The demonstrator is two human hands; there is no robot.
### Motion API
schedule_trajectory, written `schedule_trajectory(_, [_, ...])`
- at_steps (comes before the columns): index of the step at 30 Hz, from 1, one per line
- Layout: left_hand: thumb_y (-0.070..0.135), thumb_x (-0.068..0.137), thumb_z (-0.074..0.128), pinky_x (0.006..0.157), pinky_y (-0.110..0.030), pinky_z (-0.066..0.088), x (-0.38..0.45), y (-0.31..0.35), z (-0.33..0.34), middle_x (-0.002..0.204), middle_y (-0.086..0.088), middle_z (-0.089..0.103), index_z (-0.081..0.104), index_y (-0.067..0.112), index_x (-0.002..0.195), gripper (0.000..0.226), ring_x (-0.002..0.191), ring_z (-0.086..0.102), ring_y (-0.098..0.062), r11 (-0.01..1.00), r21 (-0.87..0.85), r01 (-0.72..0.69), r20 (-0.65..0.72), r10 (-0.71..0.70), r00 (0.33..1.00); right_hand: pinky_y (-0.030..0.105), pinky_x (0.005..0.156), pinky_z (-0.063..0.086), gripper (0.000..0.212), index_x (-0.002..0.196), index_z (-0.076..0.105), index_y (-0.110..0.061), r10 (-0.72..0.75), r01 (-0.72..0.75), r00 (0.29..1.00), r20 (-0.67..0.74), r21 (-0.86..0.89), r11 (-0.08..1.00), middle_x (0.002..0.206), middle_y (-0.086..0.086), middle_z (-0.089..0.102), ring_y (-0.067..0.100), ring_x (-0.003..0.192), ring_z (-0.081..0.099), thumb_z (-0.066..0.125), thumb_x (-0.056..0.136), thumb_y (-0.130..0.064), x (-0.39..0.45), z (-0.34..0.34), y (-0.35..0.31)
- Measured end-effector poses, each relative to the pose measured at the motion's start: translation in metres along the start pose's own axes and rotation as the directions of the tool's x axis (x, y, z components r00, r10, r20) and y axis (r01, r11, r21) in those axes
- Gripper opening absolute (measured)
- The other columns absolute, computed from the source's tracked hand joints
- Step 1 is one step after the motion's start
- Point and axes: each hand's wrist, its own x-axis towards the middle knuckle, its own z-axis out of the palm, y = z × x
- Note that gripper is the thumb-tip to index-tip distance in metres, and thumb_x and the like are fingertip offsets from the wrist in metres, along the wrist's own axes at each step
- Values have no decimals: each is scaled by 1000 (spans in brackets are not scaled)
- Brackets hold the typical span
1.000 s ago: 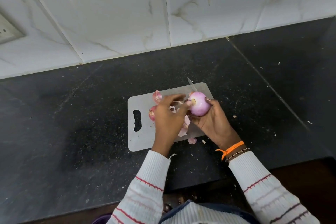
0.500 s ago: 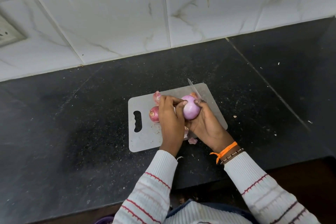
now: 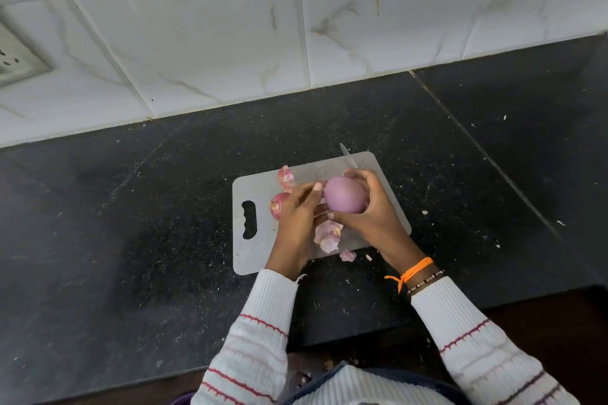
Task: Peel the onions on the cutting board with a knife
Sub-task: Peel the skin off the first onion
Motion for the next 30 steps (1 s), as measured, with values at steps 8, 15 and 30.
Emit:
schedule_trajectory(8, [11,89,60,60,-23,55,2,-7,-2,100,-12,63,57,2,111,24,81,66,-19,991,-111,70,-38,-74,997,9,80,47,66,115,52,-32,-106,108,994,32,-76,991,126,1,48,6,114,50,79,65,2,0,-2,3])
schedule_trajectory(15, [3,80,67,81,-22,50,3,-10,-9,94,-1,64,72,16,91,18,92,62,-13,693,499,-520,99,551,829,11,80,48,69,121,48,-23,-5,4,998,57,15,1000,116,-14,54,-1,107,55,76,66,6,-2,-5,5])
schedule_trajectory(30, [-4,82,58,68,-4,35,5,-17,-7,81,-8,62,64,1,80,8,71,52,-15,409,748,-523,125,687,716,28,89,53,63,110,53,-37,-5,2,983,186,16,1000,121,-4,57,13,111,58,71,70,9,-5,-4,10])
